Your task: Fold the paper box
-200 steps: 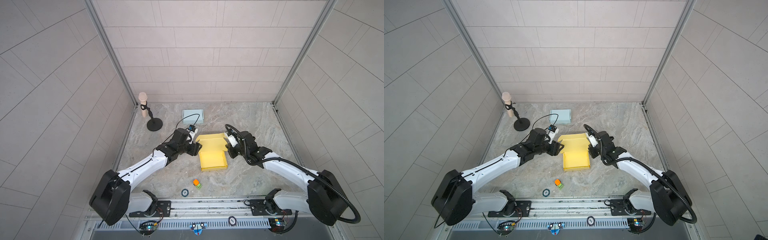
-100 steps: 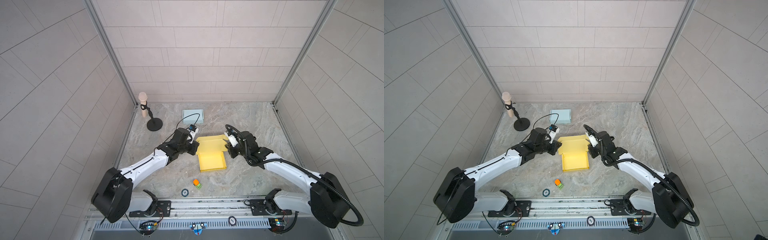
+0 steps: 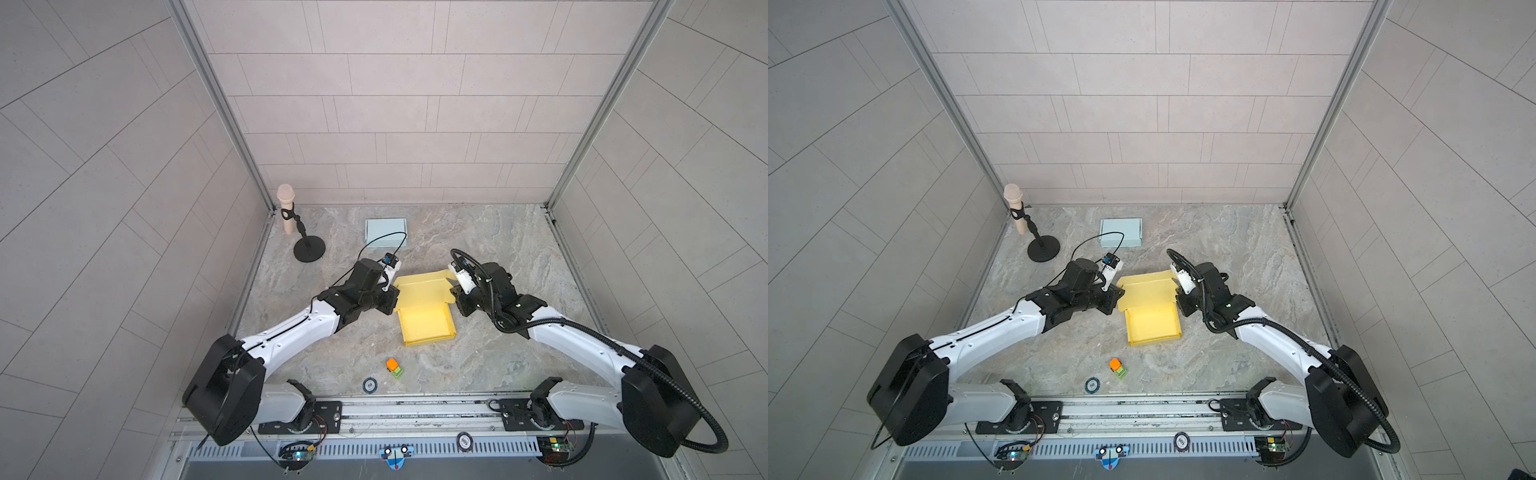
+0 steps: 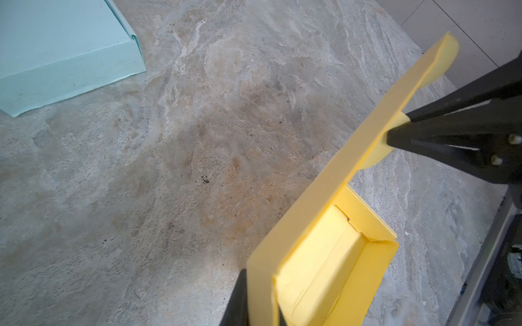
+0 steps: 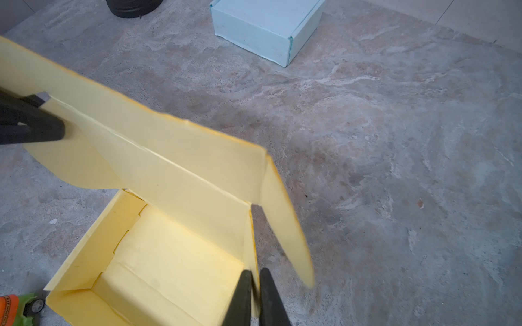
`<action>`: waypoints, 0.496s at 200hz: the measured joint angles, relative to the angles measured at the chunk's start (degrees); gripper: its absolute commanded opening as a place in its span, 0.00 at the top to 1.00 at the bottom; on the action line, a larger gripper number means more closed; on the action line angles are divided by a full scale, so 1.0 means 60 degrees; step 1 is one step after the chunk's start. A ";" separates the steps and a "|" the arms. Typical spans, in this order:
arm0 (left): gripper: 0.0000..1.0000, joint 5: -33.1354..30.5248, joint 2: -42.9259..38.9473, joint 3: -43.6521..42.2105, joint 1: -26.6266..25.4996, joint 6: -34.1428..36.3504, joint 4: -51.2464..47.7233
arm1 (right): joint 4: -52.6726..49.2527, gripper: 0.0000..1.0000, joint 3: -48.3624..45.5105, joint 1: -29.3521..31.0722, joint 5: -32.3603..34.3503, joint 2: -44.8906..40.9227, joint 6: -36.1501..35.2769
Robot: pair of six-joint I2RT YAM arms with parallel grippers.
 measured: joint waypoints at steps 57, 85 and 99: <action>0.99 -0.0743 0.0208 0.0208 -0.0124 -0.0612 0.0080 | 0.0004 0.89 0.0047 0.0444 0.0415 0.0018 0.0226; 0.99 -0.1253 0.0674 0.0510 -0.0317 -0.0940 0.0437 | 0.0135 0.85 0.0058 0.0554 0.0812 0.0029 0.0433; 0.99 -0.1501 0.0889 0.0648 -0.0437 -0.1100 0.0714 | 0.0273 0.85 0.0058 0.0554 0.1035 0.0029 0.0557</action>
